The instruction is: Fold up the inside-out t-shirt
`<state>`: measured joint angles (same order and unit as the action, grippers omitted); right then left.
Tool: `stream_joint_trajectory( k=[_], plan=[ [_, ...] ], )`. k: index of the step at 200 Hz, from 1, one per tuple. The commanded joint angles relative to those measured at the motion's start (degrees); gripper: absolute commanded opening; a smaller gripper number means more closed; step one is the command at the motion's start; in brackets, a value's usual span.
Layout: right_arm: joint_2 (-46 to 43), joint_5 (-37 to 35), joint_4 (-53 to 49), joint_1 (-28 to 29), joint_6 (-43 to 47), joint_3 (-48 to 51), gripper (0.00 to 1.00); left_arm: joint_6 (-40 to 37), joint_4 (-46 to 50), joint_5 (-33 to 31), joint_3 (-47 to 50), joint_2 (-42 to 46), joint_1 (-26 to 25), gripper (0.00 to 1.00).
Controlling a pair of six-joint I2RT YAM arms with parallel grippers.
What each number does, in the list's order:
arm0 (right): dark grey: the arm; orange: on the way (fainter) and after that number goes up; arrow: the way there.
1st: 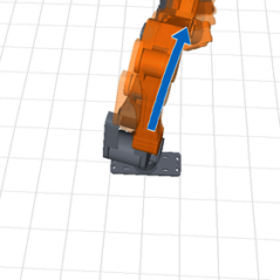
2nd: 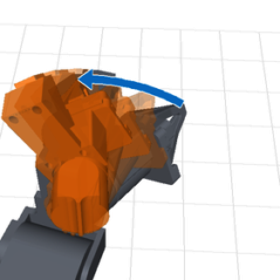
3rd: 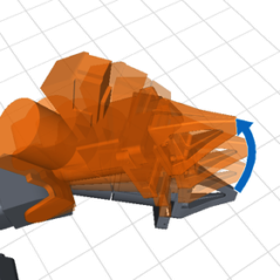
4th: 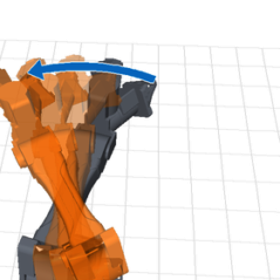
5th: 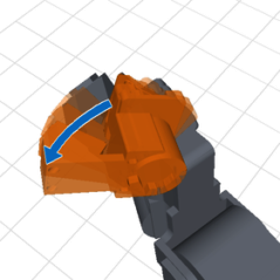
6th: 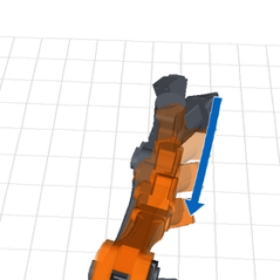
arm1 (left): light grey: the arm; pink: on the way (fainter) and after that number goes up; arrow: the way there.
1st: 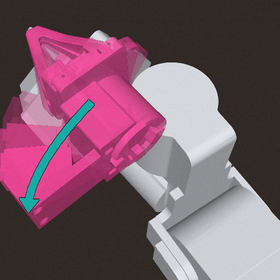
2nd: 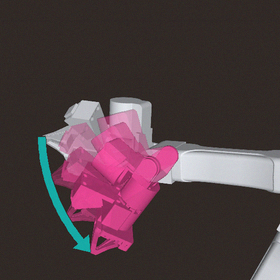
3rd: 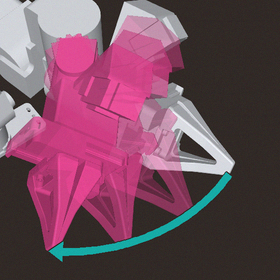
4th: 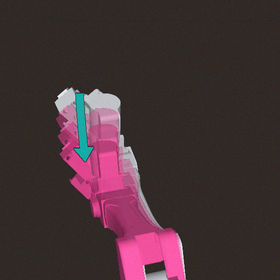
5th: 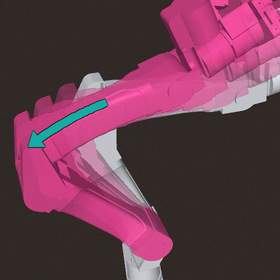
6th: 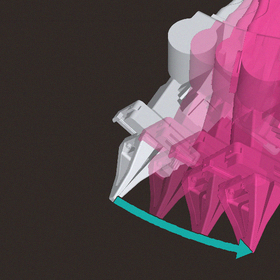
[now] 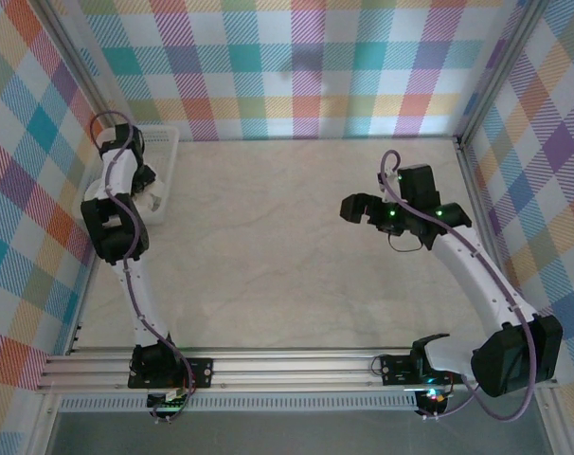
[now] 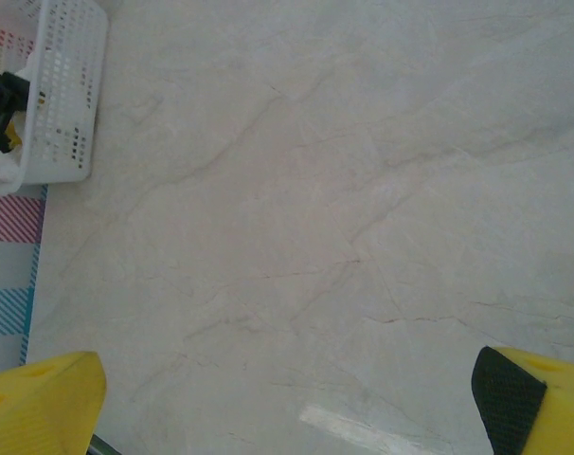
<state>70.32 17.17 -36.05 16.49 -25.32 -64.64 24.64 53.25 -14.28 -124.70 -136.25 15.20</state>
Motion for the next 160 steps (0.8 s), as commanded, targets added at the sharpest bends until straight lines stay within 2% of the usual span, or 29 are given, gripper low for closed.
stream_joint_trajectory(
  k=[1, 19, 32, 66, 93, 115, 132, 160],
  plan=[
    [-1.6, -0.3, -2.2, -0.2, 1.4, -4.3, 1.00, -2.4, 1.8, 7.9, -4.9, 4.2, 1.1, 0.00],
    [-2.5, -0.6, -1.5, -0.2, 0.9, -5.5, 1.00, -1.9, 0.3, 13.8, -7.5, 11.8, 1.1, 0.00],
    [-3.3, -0.7, -0.1, -0.2, 0.0, -5.5, 1.00, -1.3, -1.7, 17.4, -10.1, 18.1, -1.2, 0.00],
    [-4.5, -1.6, 2.9, -0.2, -1.9, -5.1, 1.00, 0.6, -4.6, 18.2, -24.8, 27.9, -12.6, 0.00],
    [-5.3, -3.4, 3.1, -0.2, -1.7, -4.3, 1.00, 2.9, -8.1, 17.9, -25.8, 33.1, -21.1, 0.00],
    [-6.3, -4.7, 2.7, -0.2, -2.5, -3.2, 1.00, 5.2, -8.4, 18.0, -20.6, 35.6, -24.9, 0.00],
    [-7.3, -4.9, 3.4, -0.2, -3.0, -1.8, 1.00, 6.7, -10.1, 21.4, -13.3, 37.2, -26.6, 0.00],
    [-8.0, -6.5, 2.7, -0.2, -2.4, -0.9, 1.00, 4.2, -13.2, 23.9, 3.8, 40.6, -29.9, 0.01]
  ],
)
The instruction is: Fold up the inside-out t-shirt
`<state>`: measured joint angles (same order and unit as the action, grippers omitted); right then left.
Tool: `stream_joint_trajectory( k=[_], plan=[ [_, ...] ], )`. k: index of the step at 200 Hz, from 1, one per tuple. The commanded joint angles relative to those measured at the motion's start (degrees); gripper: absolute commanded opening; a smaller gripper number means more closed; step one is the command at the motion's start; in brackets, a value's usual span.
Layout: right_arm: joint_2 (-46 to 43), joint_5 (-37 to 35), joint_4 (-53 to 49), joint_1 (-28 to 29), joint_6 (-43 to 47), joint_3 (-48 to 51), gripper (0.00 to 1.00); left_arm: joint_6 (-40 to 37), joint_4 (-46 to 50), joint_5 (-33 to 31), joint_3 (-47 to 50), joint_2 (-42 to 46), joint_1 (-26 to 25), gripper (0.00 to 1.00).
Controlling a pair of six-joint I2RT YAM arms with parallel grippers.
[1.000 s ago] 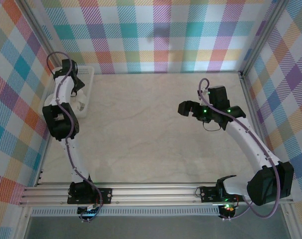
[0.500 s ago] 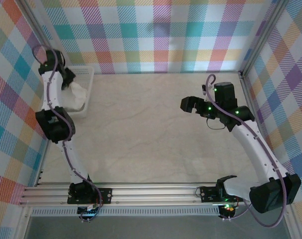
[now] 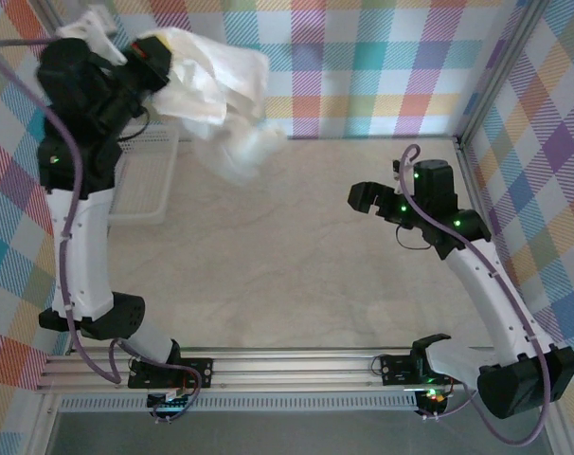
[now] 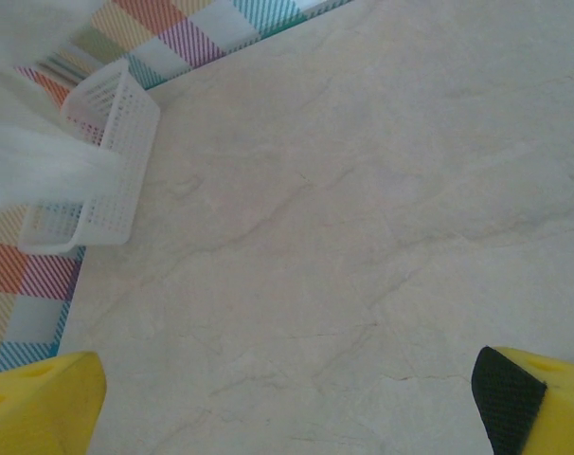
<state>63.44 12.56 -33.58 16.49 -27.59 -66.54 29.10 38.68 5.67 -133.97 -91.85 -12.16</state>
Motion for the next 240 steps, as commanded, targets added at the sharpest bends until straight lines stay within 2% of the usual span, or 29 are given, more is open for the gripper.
stream_joint_trajectory(
  k=[1, 17, 25, 34, 53, 73, 93, 109, 123, 148, 157, 172, 194, 205, 223, 235, 240],
  plan=[
    [-1.1, -1.9, 0.2, -0.2, 0.0, 1.0, 1.00, -0.3, 1.3, 4.0, 13.7, -3.6, -2.6, 0.03],
    [-1.0, -3.8, -1.7, -0.1, 2.0, 0.5, 1.00, -1.2, 0.9, 3.0, 23.7, -1.4, -2.6, 0.36],
    [-0.8, -5.0, -2.7, -0.2, 2.8, 0.4, 1.00, -1.8, 0.7, 1.1, 28.1, 0.1, -2.6, 0.45],
    [-0.2, -6.0, -3.4, -0.1, 3.7, 0.6, 1.00, -2.5, -0.2, -0.9, 33.0, 1.7, -2.6, 0.49],
    [2.9, -5.7, -4.1, -0.1, 5.3, 1.0, 1.00, -3.4, -1.3, -2.5, 41.4, 3.7, -2.6, 0.52],
    [8.5, -1.6, -4.2, 0.0, 5.2, 1.7, 1.00, -2.1, -0.5, -3.3, 48.1, 3.7, -3.2, 0.52],
    [14.7, 1.3, -3.6, 1.2, 4.2, 2.7, 1.00, -1.7, -2.7, 0.8, 53.3, 1.8, -5.3, 0.53],
    [18.9, 2.6, -1.8, 2.6, 3.5, 3.6, 0.99, -2.0, -4.1, 2.3, 54.6, -1.3, -9.7, 0.54],
    [22.1, 4.1, -0.9, 3.8, 4.0, 3.2, 0.96, -3.9, -5.6, 3.7, 54.5, -4.2, -16.0, 0.55],
    [25.7, -3.4, 3.6, 4.3, 3.8, 4.1, 0.98, -6.3, -4.6, -0.4, 54.7, -8.4, -26.9, 0.57],
    [27.3, -6.4, 4.6, 4.2, 4.7, 3.2, 0.95, -6.2, -4.9, -1.3, 56.2, -9.3, -29.4, 0.57],
    [31.4, -6.1, 3.8, 4.3, 7.2, 0.1, 0.91, -5.0, -6.4, -2.6, 59.8, -9.8, -32.7, 0.57],
    [36.7, -2.4, 3.9, 4.3, 7.3, -1.3, 0.87, -3.7, -6.2, -4.2, 63.5, -10.7, -34.7, 0.57],
    [38.2, -2.4, 5.1, 4.3, 6.6, -0.7, 0.86, -3.2, -7.1, -2.3, 65.0, -11.2, -34.7, 0.58],
    [40.7, -1.9, 6.2, 4.3, 6.5, -1.3, 0.78, -3.1, -6.1, 1.6, 64.6, -14.5, -34.7, 0.59],
    [42.4, -1.4, 6.5, 4.3, 6.7, -2.4, 0.72, -3.1, -5.7, 1.6, 64.2, -16.1, -34.9, 0.55],
    [42.9, -1.1, 6.8, 4.3, 6.9, -2.8, 0.68, -3.1, -6.1, 1.4, 64.3, -16.4, -34.9, 0.51]
  ],
)
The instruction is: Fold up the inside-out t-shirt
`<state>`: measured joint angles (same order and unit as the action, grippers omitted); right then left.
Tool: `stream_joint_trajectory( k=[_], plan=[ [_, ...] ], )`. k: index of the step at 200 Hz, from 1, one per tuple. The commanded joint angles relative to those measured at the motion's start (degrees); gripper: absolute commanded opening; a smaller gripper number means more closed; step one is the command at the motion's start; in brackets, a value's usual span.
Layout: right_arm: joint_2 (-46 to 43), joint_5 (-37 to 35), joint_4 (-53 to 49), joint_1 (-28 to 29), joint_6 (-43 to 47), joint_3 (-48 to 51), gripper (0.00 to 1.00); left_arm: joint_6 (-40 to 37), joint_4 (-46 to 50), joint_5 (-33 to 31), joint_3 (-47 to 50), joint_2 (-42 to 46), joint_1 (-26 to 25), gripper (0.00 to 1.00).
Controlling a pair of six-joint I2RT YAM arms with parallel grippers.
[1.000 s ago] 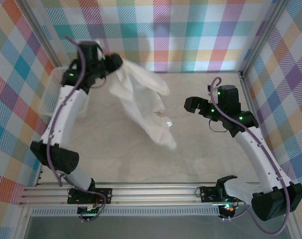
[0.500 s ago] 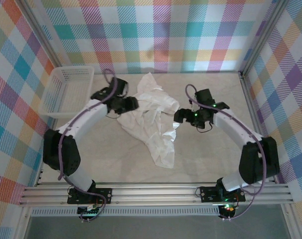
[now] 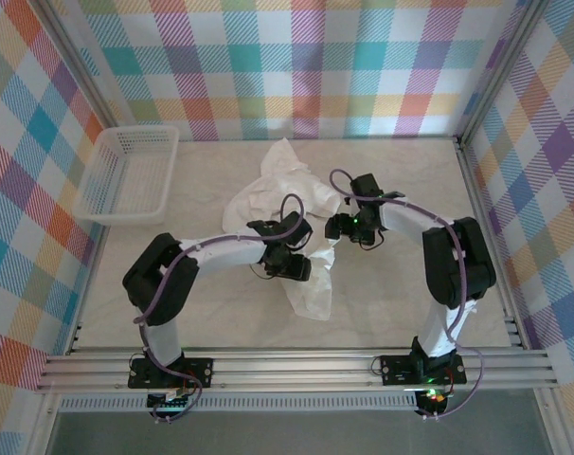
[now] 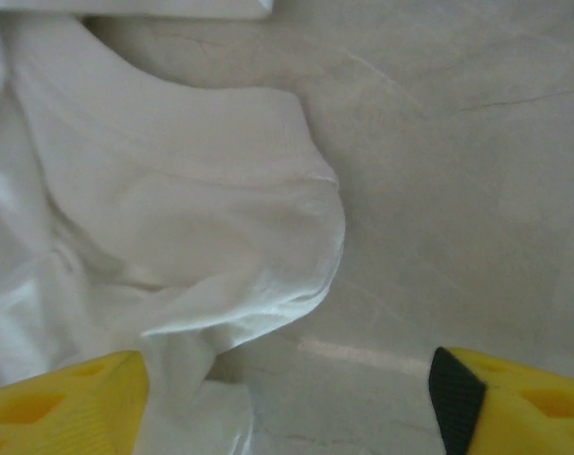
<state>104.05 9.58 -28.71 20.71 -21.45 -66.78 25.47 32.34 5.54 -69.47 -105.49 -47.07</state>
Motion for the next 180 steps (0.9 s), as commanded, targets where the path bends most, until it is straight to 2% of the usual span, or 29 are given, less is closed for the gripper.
stream_joint_trajectory(
  k=[1, 16, 25, 29, 55, 92, 124, 144, 163, 180],
  plan=[
    [2.4, 1.9, 2.0, 0.1, 0.8, -2.6, 0.67, 0.6, 0.2, 1.4, -0.2, -2.8, 0.0, 0.50],
    [3.7, 2.7, 2.6, 0.1, 1.2, -3.6, 0.56, 0.8, 0.1, 0.5, -0.7, -3.0, 0.0, 0.25],
    [4.4, 3.5, 2.8, 0.0, 1.4, -4.2, 0.44, 0.8, 0.3, 0.0, -1.2, -2.6, 0.0, 0.06],
    [4.7, 3.9, 2.8, 0.0, 1.5, -4.4, 0.37, 0.9, 0.4, -0.3, -1.4, -2.3, 0.1, 0.00],
    [4.1, 3.4, 2.9, 0.0, 1.9, -5.4, 0.00, 1.8, -0.8, -0.2, -1.2, 3.2, 2.4, 0.00],
    [-7.9, -3.7, 5.7, -2.3, 0.3, -1.3, 0.00, 4.4, -0.2, 3.6, -3.2, 18.0, 11.9, 0.00],
    [-28.0, -17.0, 5.6, -4.1, -2.2, 4.0, 0.00, 6.3, 6.1, 4.6, -10.4, 29.8, 23.6, 0.00],
    [-39.7, -22.0, 4.7, -4.1, -1.4, 4.0, 0.00, 7.1, 9.5, 6.8, -15.4, 33.6, 30.0, 0.00],
    [-45.8, -23.0, 1.8, -4.0, 0.0, -0.4, 0.00, 6.4, 10.8, 8.3, -20.9, 34.3, 31.6, 0.00],
    [-47.5, -19.8, 0.8, -4.1, 0.9, -4.5, 0.00, 6.2, 10.5, 8.8, -24.3, 33.9, 31.6, 0.00]
  ],
)
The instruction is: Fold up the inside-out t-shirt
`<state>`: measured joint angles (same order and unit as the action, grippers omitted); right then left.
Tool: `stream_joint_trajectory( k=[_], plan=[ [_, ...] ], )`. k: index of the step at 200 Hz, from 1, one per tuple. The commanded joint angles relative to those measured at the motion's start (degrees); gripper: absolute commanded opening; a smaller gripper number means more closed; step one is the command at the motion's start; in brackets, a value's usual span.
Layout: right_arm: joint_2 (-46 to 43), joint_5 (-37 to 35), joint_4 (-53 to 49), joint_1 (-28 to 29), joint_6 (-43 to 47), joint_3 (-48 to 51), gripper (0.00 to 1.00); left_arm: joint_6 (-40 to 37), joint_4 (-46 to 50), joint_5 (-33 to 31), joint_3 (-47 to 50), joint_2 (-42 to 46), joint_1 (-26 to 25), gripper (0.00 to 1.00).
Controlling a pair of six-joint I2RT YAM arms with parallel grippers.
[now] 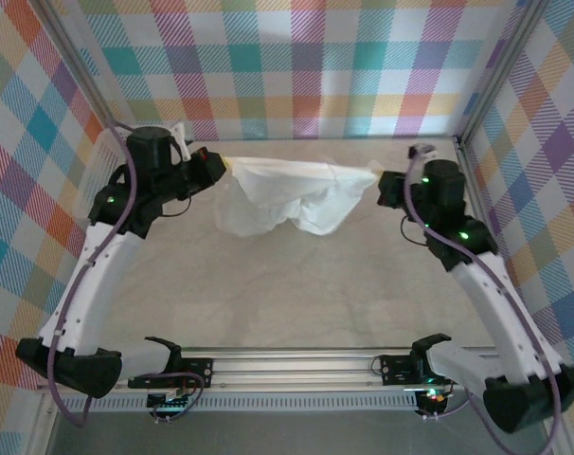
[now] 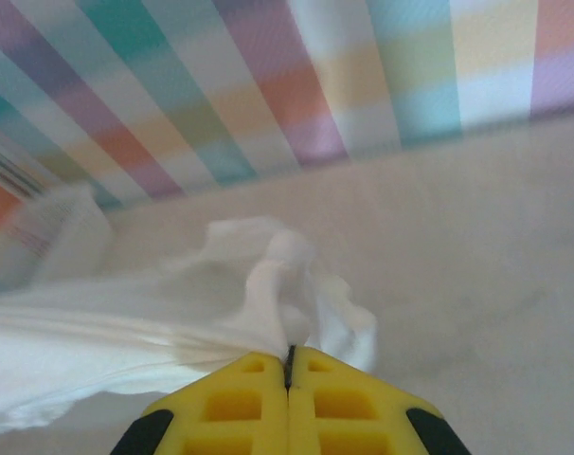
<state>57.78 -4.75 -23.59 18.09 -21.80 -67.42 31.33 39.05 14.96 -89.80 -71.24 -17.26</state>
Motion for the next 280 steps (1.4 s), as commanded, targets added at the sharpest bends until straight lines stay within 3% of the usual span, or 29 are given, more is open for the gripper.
stream_joint_trajectory(
  k=[1, 39, 80, 85, 100, 112, 117, 123, 145, 169, 195, 233, 252, 272, 280],
  plan=[
    [-1.3, -5.2, -4.4, -1.5, 1.2, -4.2, 0.00, 0.4, 3.8, -0.6, -4.2, -0.4, 1.8, 0.00],
    [4.2, 2.7, -4.2, -0.9, 3.7, -10.2, 0.00, 3.7, -2.0, -0.7, 0.9, -1.8, 1.8, 0.00],
    [24.4, 17.1, -6.5, 0.3, 4.6, -9.2, 0.00, 5.3, -9.5, -4.2, 18.0, -7.8, 1.8, 0.00],
    [26.7, 20.1, -5.7, 0.7, 5.0, -8.8, 0.00, 4.8, -10.3, -4.9, 19.6, -8.8, 1.8, 0.05],
    [33.2, 26.8, -7.6, 1.4, 6.0, -10.5, 0.10, 4.1, -12.4, -7.1, 23.0, -11.6, 1.8, 0.16],
    [35.4, 27.1, -10.5, 1.3, 6.4, -11.9, 0.29, 3.8, -14.3, -8.2, 24.7, -12.8, 1.8, 0.25],
    [35.1, 25.7, -11.0, 1.3, 6.3, -11.8, 0.39, 3.7, -14.5, -8.4, 24.8, -13.0, 1.8, 0.28],
    [33.8, 23.2, -11.0, 1.2, 6.0, -10.9, 0.44, 3.3, -14.7, -8.5, 24.5, -13.5, 1.6, 0.32],
    [24.4, 8.3, -9.0, -0.1, -1.7, -0.7, 0.47, -1.7, -13.6, -7.6, 19.9, -16.4, -2.6, 0.39],
    [11.4, -0.5, -7.5, -0.8, -11.7, 16.7, 0.52, -12.7, -4.4, -10.1, 7.5, -26.5, -11.7, 0.43],
    [1.4, -0.7, -12.7, -0.8, -16.6, 28.7, 0.60, -21.8, 1.6, -17.0, -2.9, -37.9, -19.5, 0.44],
    [1.5, 4.4, -17.0, -0.7, -16.7, 34.0, 0.71, -25.0, 3.4, -19.2, -13.6, -50.6, -21.2, 0.54],
    [6.0, 9.0, -11.3, -0.6, -12.6, 33.6, 0.67, -25.7, 4.0, -18.9, -17.9, -55.4, -21.2, 0.59],
    [11.5, 7.9, -11.0, -0.6, -13.2, 31.3, 0.24, -25.9, 4.3, -18.0, -21.3, -59.5, -21.2, 0.58],
    [12.0, 6.5, -10.8, -0.7, -13.7, 31.1, 0.09, -25.7, 4.4, -18.2, -22.1, -60.5, -21.1, 0.50]
  ],
)
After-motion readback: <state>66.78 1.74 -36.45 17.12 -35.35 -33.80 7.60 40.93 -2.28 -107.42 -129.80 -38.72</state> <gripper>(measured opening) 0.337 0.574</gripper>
